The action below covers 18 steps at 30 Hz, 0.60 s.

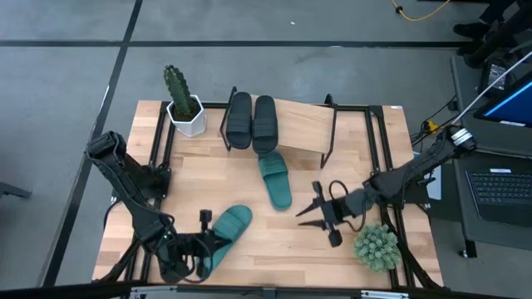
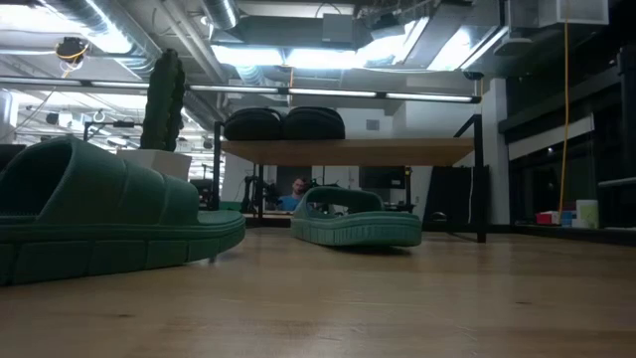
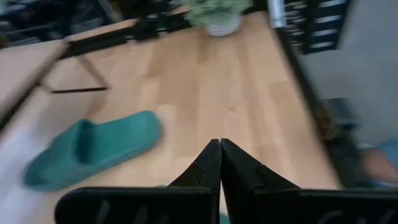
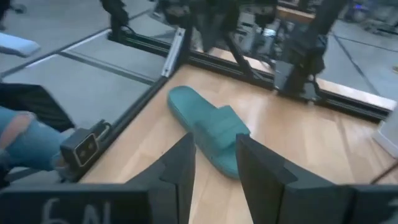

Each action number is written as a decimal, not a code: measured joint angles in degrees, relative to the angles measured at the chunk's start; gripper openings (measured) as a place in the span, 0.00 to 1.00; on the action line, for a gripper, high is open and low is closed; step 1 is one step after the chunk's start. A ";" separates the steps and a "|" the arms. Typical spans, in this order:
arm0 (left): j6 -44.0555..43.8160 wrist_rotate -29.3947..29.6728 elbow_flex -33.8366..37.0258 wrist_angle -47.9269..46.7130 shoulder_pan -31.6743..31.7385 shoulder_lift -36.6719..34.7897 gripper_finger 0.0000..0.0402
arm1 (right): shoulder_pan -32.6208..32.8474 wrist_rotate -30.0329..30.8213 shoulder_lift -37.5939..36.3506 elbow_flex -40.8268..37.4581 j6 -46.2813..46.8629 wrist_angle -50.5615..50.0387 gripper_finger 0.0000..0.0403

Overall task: Pick and place slides into the shelf
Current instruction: Put the bottom green slide on the shelf

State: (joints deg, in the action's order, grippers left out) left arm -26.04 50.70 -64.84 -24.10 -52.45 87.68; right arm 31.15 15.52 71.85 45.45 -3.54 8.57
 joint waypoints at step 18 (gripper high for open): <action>0.80 -0.76 8.95 13.46 -5.90 0.12 0.00 | 11.11 10.53 13.98 -0.02 5.00 19.76 0.29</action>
State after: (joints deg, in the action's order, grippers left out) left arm -25.24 49.94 -55.89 -10.64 -58.35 87.80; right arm 42.26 26.06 85.83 45.43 1.46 28.33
